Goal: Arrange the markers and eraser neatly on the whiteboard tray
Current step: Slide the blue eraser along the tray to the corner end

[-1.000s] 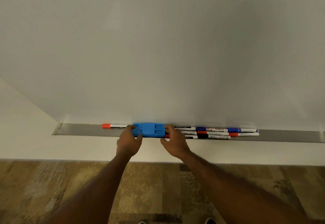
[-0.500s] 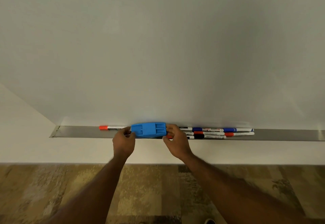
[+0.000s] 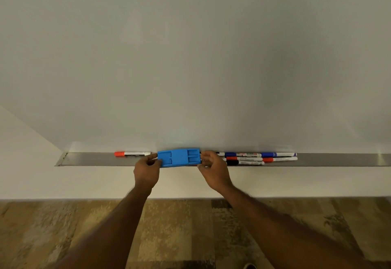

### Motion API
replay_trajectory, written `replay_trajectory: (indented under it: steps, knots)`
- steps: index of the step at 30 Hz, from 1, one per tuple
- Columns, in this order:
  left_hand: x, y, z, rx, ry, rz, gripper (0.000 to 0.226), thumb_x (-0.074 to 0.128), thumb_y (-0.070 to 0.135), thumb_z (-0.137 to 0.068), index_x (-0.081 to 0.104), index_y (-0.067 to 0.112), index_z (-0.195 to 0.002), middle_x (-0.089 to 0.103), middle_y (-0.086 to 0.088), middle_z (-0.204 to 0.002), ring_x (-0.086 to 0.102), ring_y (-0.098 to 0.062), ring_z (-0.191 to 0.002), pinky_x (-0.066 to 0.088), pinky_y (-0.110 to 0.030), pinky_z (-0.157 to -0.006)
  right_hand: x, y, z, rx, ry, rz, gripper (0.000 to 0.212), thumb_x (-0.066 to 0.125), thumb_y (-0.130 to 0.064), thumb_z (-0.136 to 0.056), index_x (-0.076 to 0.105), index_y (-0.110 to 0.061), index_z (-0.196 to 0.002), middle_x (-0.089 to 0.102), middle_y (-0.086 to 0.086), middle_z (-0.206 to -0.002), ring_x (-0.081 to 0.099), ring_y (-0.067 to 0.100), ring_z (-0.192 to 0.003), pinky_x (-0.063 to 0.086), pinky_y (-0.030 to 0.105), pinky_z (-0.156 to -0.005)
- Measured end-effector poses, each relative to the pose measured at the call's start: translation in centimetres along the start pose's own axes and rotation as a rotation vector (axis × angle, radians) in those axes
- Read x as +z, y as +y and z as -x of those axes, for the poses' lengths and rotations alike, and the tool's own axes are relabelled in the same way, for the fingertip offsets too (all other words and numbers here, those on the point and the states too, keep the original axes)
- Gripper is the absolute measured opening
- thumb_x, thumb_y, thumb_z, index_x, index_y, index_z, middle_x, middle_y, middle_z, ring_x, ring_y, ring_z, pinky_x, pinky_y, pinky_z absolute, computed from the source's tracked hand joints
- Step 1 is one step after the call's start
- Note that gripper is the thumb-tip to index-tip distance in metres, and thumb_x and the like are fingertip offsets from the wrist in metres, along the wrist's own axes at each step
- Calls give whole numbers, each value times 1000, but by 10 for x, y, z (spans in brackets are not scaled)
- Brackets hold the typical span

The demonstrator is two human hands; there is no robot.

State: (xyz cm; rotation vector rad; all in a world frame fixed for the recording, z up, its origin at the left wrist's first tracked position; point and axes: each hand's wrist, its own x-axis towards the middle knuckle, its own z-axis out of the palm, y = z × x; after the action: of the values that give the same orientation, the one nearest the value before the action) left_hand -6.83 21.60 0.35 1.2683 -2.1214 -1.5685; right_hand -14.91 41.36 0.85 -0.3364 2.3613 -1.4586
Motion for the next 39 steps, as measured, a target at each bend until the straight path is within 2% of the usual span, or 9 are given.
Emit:
replay_trajectory:
  steps: [3,6,10,12,14,22,26,34,39]
  knots:
    - [-11,-3,-6,5,6,17,29,62,16,-91,66,10,-118,70,-11,-102,61,-17,-75,51,-27,-62,10,-5,1,-9,-16,-40,36,69,-6,-84,58,-19,-116,63,-10,-107,62,0,-93,51,9,-72]
    - [-26,-6,-13,-21,10,75,26,63,16,-90,68,9,-115,70,-9,-101,64,-19,-84,58,-38,-78,25,-12,2,-18,-35,-77,34,70,-5,-83,59,-22,-111,62,-17,-101,61,-4,-90,51,12,-75]
    - [-52,-13,-25,-22,64,53,26,66,19,-88,69,8,-112,70,-7,-97,67,-22,-87,58,-44,-86,50,-22,-1,-22,-61,-91,34,69,-8,-83,60,-20,-113,64,-12,-105,62,0,-91,53,15,-77]
    - [-69,-18,-32,-22,111,6,26,68,22,-87,69,9,-110,71,-8,-97,68,-25,-88,58,-46,-86,66,-29,-2,-18,-82,-99,33,69,-9,-84,60,-21,-114,64,-10,-107,62,0,-92,54,18,-79]
    - [-84,-22,-38,-36,146,-26,26,67,23,-87,70,10,-110,72,-9,-96,68,-26,-86,58,-45,-85,83,-37,-4,-16,-103,-98,34,69,-11,-84,59,-20,-115,64,-9,-109,61,0,-91,52,15,-75]
    - [-140,-28,-69,-46,232,-152,27,61,19,-91,70,9,-114,73,-13,-104,66,-26,-89,54,-35,-79,147,-67,-9,-19,-185,-91,40,69,-11,-85,57,-15,-122,64,-1,-115,63,8,-96,51,15,-78]
    - [-156,-33,-83,-23,216,-227,28,60,18,-90,70,7,-114,72,-13,-108,60,-21,-87,50,-32,-83,170,-75,-13,-6,-211,-77,42,69,-12,-84,56,-14,-124,65,1,-116,63,9,-96,53,22,-83]
    - [-164,-44,-96,3,167,-400,29,57,19,-92,70,4,-113,72,-17,-104,56,-21,-81,44,-32,-75,192,-79,-19,-11,-231,-25,43,68,-11,-85,54,-13,-125,63,3,-121,59,6,-96,49,16,-80]
    - [-164,-45,-97,-3,166,-427,33,57,21,-93,66,2,-118,70,-18,-112,62,-32,-100,43,-32,-81,197,-82,-22,-24,-231,2,43,68,-13,-86,53,-14,-126,63,3,-121,58,5,-97,50,17,-82]
